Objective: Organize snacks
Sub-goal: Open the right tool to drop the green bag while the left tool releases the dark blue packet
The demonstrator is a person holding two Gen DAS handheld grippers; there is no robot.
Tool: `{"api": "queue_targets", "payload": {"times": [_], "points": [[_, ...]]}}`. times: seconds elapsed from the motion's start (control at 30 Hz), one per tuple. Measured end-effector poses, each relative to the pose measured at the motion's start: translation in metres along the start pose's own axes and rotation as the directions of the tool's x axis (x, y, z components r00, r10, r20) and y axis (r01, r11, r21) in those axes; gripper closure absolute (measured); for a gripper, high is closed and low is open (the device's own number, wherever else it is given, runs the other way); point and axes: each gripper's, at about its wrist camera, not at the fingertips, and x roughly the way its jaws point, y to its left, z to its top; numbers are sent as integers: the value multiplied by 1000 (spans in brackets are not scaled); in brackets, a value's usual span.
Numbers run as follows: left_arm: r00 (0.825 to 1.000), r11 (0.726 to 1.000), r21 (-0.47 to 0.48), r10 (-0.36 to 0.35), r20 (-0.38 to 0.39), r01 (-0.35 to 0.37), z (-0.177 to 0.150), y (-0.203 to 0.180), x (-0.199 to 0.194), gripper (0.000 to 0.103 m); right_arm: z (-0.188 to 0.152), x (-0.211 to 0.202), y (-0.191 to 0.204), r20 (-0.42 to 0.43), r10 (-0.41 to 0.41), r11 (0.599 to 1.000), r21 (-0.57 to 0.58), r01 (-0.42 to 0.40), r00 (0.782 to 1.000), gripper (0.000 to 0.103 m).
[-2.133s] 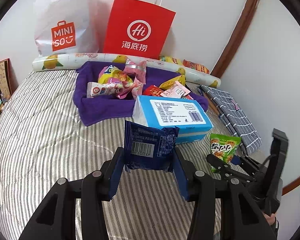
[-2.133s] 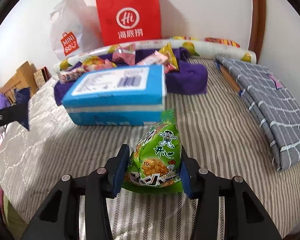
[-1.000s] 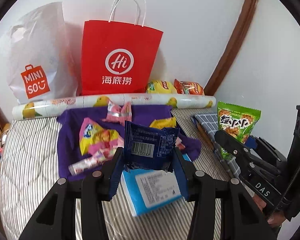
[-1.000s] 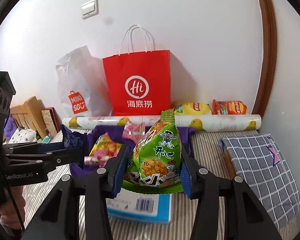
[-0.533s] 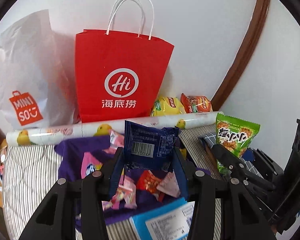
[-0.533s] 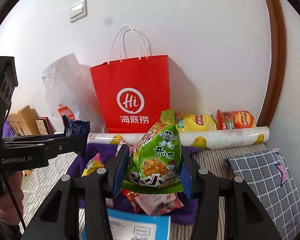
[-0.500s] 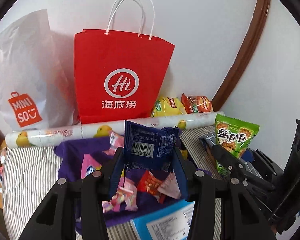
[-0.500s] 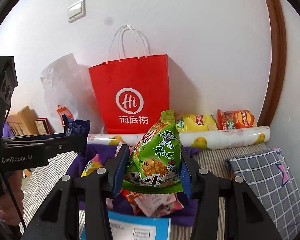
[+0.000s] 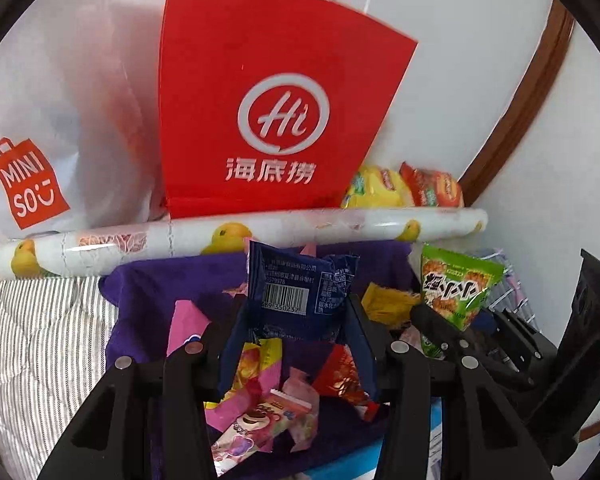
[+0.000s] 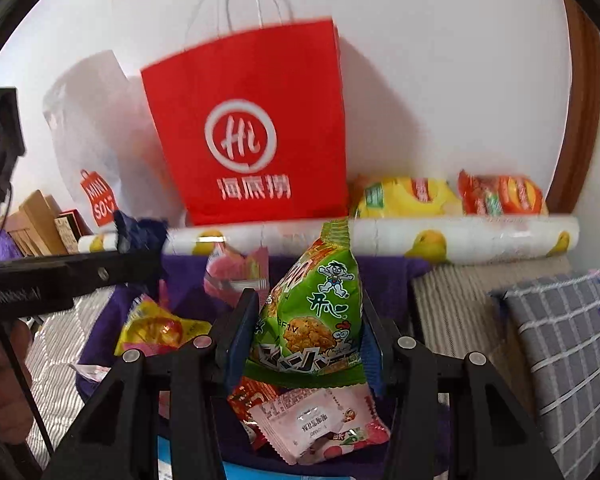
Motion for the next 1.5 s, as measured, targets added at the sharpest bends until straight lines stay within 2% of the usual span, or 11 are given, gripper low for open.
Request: {"api": "queue_targets", "payload": {"times": [0.1, 0.27, 0.7, 0.83, 0.93, 1.07, 1.23, 1.5], "points": [[1000, 1000, 8, 3, -14, -3, -2, 0, 5, 57, -7, 9, -1, -30, 14, 1000, 3, -14, 999, 56], [998, 998, 19, 64, -9, -64, -2, 1, 9, 57, -15, 16, -3, -46, 16, 1000, 15, -15, 999, 56], [996, 997, -13, 75, -57, -76, -4, 12, 24, 57, -20, 36, -16, -137, 5, 998, 70, 5, 991, 55], [994, 998, -43, 36, -100, -41, -6, 19, 33, 57, -22, 41, -22, -159, 27, 995, 103, -11, 987, 55], [993, 998, -42, 51, -109, -56, -7, 19, 37, 57, -23, 43, -23, -169, 30, 994, 109, -12, 985, 49], [991, 997, -43, 59, -119, -64, -8, 19, 41, 57, -23, 42, -20, -166, 51, 994, 99, -35, 985, 33], [990, 996, -39, 70, -126, -75, -8, 19, 44, 57, -22, 38, -18, -143, 49, 995, 97, -36, 988, 32], [986, 996, -20, 83, -147, -87, -10, 18, 50, 56, -23, 42, -16, -172, 55, 995, 92, -39, 984, 32]]}}
